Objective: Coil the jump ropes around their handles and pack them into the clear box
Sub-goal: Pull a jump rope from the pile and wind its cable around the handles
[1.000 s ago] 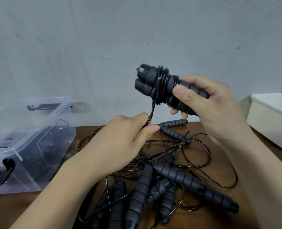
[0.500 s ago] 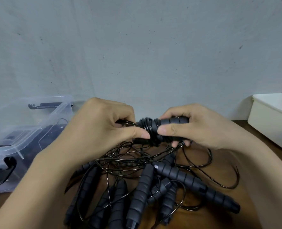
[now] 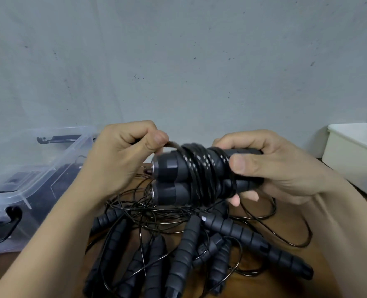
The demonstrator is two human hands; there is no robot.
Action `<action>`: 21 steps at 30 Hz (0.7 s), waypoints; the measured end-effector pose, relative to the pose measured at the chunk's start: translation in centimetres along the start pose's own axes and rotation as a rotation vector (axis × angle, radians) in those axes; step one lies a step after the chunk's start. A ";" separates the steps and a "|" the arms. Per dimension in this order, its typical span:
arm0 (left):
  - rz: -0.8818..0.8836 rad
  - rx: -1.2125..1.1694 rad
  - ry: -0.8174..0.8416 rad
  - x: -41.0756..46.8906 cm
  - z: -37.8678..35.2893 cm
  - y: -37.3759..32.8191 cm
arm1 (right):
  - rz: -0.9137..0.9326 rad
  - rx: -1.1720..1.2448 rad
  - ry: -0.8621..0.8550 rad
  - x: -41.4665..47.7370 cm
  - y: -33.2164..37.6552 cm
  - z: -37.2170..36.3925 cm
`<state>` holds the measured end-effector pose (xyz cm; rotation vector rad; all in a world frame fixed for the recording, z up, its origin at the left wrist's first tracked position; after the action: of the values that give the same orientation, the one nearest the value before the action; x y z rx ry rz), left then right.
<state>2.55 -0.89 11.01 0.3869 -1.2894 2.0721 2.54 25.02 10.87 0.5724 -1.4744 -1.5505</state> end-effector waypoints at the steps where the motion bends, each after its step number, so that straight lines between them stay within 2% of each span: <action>1: 0.001 -0.029 0.008 0.2 -0.6 -0.1 | 0.040 0.041 -0.026 0.1 -0.1 0.0; 6: 0.036 -0.071 -0.030 0.7 -3.3 0.3 | 0.194 0.138 -0.191 0.8 -0.2 0.0; 10: 0.136 -0.052 -0.075 1.0 -4.0 1.3 | 0.223 0.114 -0.357 1.0 -0.6 0.5; 13: 0.123 -0.045 -0.040 0.8 -4.5 0.8 | 0.210 0.073 -0.445 1.3 -1.0 0.7; 18: 0.161 -0.031 -0.050 1.0 -5.1 0.7 | 0.185 -0.122 -0.576 1.5 -1.2 0.7; 21: 0.284 -0.185 -0.047 1.0 -5.1 1.5 | 0.145 -0.305 -0.598 1.3 -1.0 0.3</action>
<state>1.24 3.54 8.12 0.1790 -1.6286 2.1578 1.34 23.96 10.26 -0.1965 -1.6113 -1.8728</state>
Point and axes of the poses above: each hand's wrist, its own x-axis towards the middle knuckle, its own z-axis out of the back of the hand, y = z × x, the point moved 2 cm from there along x, towards the middle knuckle, and after that the axes turned 10 degrees about y, right-handed, at the moved point
